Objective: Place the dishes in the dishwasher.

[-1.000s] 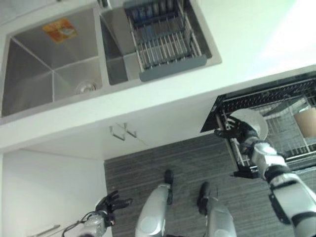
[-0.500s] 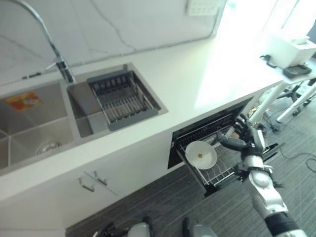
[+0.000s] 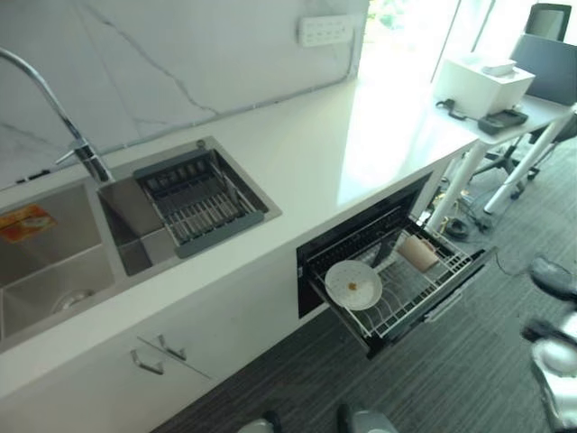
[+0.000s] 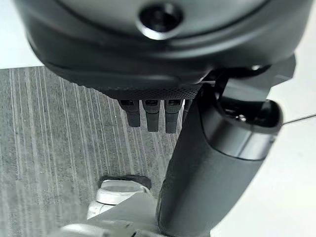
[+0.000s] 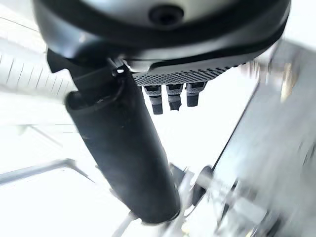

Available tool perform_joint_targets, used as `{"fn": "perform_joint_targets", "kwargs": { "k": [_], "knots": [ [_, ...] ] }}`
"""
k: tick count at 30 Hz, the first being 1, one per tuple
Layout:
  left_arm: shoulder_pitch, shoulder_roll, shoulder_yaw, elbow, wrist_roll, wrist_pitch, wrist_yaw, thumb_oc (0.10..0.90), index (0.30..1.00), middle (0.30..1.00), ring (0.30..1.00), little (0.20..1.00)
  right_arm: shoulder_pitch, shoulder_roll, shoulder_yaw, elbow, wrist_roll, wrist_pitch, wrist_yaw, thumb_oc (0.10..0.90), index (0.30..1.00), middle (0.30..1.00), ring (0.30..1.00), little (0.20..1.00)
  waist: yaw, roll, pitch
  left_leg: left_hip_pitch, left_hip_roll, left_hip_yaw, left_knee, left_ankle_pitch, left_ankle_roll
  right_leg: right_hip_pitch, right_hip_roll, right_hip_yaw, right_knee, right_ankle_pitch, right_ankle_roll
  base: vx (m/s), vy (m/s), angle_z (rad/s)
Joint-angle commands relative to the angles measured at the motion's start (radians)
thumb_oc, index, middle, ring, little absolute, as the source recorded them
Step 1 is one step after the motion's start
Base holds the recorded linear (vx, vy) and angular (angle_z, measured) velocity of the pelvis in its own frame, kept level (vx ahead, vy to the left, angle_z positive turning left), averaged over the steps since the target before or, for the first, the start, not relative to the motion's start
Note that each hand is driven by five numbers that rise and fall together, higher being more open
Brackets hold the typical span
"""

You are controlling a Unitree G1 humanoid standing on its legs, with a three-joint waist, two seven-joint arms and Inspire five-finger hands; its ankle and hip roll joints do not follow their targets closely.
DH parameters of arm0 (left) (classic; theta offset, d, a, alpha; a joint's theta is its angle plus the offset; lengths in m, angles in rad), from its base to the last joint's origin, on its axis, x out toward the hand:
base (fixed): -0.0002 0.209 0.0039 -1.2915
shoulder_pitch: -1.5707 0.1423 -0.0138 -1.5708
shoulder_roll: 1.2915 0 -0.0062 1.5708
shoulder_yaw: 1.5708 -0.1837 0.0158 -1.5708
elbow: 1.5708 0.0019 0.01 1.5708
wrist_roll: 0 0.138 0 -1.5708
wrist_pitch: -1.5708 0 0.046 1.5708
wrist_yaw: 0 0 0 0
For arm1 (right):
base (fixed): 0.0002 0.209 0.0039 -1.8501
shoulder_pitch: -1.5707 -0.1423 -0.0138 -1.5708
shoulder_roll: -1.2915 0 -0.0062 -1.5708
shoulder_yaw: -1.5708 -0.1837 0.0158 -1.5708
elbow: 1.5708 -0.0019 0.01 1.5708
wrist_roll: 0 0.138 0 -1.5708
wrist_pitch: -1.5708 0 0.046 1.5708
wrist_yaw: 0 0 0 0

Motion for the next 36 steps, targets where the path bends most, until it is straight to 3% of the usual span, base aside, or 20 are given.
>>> {"fn": "perform_joint_targets", "kwargs": {
  "k": [1,2,4,9,13,15,17,24,28,36],
  "knots": [
    [0.002,0.053,-0.013,0.022,0.009,0.008,0.006,0.8,0.9,0.9,0.9,0.9,-0.103,-0.033,-0.072,0.076,0.033,-0.057,-0.064,0.8,0.9,0.9,0.9,0.9,-0.025,0.001,0.016,0.072,0.056,-0.012,-0.007,-0.015,-0.034,0.051,0.021,0.041,0.013,-0.018,0.009,0.06,-0.063,-0.13],
    [0.002,0.063,-0.016,0.037,-0.009,0.009,-0.009,0.8,0.9,0.9,0.9,0.9,-0.086,-0.011,-0.074,0.231,0.091,-0.123,-0.017,0.8,0.9,0.9,0.9,0.9,-0.023,0.003,0.02,0.077,0.06,-0.012,-0.007,-0.01,-0.037,0.057,0.02,0.031,0.013,-0.018,0.006,0.08,-0.081,-0.12],
    [-0.006,0.074,-0.031,0.034,-0.027,0.009,-0.029,0.8,0.9,0.9,0.9,0.9,-0.084,0.01,-0.046,0.372,0.114,-0.168,0.033,0.8,0.9,0.9,0.9,0.9,-0.014,0.003,0.026,0.081,0.061,-0.014,-0.007,-0.007,-0.034,0.066,0.018,0.009,0.013,-0.02,0.0,0.07,-0.105,-0.07],
    [-0.086,0.102,-0.092,-0.015,-0.111,0.025,-0.02,0.8,0.9,0.9,0.9,0.9,-0.119,0.039,0.055,0.569,0.151,-0.216,0.077,0.8,0.9,0.9,0.9,0.9,0.01,0.015,0.078,0.042,0.064,-0.041,-0.007,0.029,-0.032,0.072,0.023,-0.043,0.013,-0.018,-0.027,-0.03,-0.049,0.04],
    [-0.129,0.111,-0.12,-0.052,-0.129,0.033,-0.009,0.8,0.9,0.9,0.9,0.9,-0.171,0.041,0.137,0.664,0.145,-0.207,0.128,0.8,0.9,0.9,0.9,0.9,0.039,0.022,0.118,0.009,0.05,-0.068,-0.007,0.048,-0.028,0.042,0.016,-0.064,0.061,-0.034,-0.039,-0.1,-0.038,0.32],
    [-0.154,0.119,-0.13,-0.063,-0.213,0.024,0.019,0.8,0.9,0.9,0.9,0.9,-0.235,0.028,0.225,0.732,0.117,-0.178,0.197,0.8,0.9,0.9,0.9,0.9,0.07,0.024,0.158,-0.017,0.035,-0.09,-0.007,0.064,-0.023,0.008,0.004,-0.081,0.116,-0.052,-0.05,-0.16,-0.07,0.27],
    [-0.18,0.156,-0.105,-0.06,-0.236,0.025,0.012,0.8,0.9,0.9,0.9,0.9,-0.317,0.007,0.33,0.797,0.076,-0.193,0.218,0.8,0.9,0.9,0.9,0.9,0.108,0.027,0.198,-0.049,0.016,-0.113,-0.007,0.082,-0.015,-0.037,-0.012,-0.096,0.188,-0.073,-0.062,-0.19,-0.078,0.37],
    [-0.236,0.208,-0.095,-0.052,-0.214,0.038,0.016,0.8,0.9,0.9,0.9,0.9,-0.562,-0.072,0.503,0.827,0.039,-0.144,0.211,0.8,0.9,0.9,0.9,0.9,0.185,0.067,0.296,-0.176,-0.032,-0.175,0.055,0.097,0.002,-0.168,-0.042,-0.122,0.336,-0.106,-0.072,-0.13,-0.016,0.37],
    [-0.239,0.209,-0.111,-0.05,-0.193,0.024,0.014,0.8,0.9,0.9,0.9,0.9,-0.662,-0.12,0.552,0.816,0.027,-0.123,0.204,0.8,0.9,0.9,0.9,0.9,0.214,0.077,0.33,-0.205,-0.061,-0.199,0.079,0.075,0.002,-0.201,-0.057,-0.116,0.382,-0.137,-0.063,0.0,0.045,0.22],
    [-0.218,0.211,-0.135,-0.077,-0.118,-0.005,-0.015,0.8,0.9,0.9,0.9,0.9,-0.916,-0.272,0.613,0.684,-0.011,-0.072,0.126,0.8,0.9,0.9,0.9,0.9,0.271,0.101,0.378,-0.29,-0.098,-0.215,0.079,0.095,0.016,-0.296,-0.059,-0.104,0.435,-0.143,-0.054,0.02,0.084,0.09]
  ]
}}
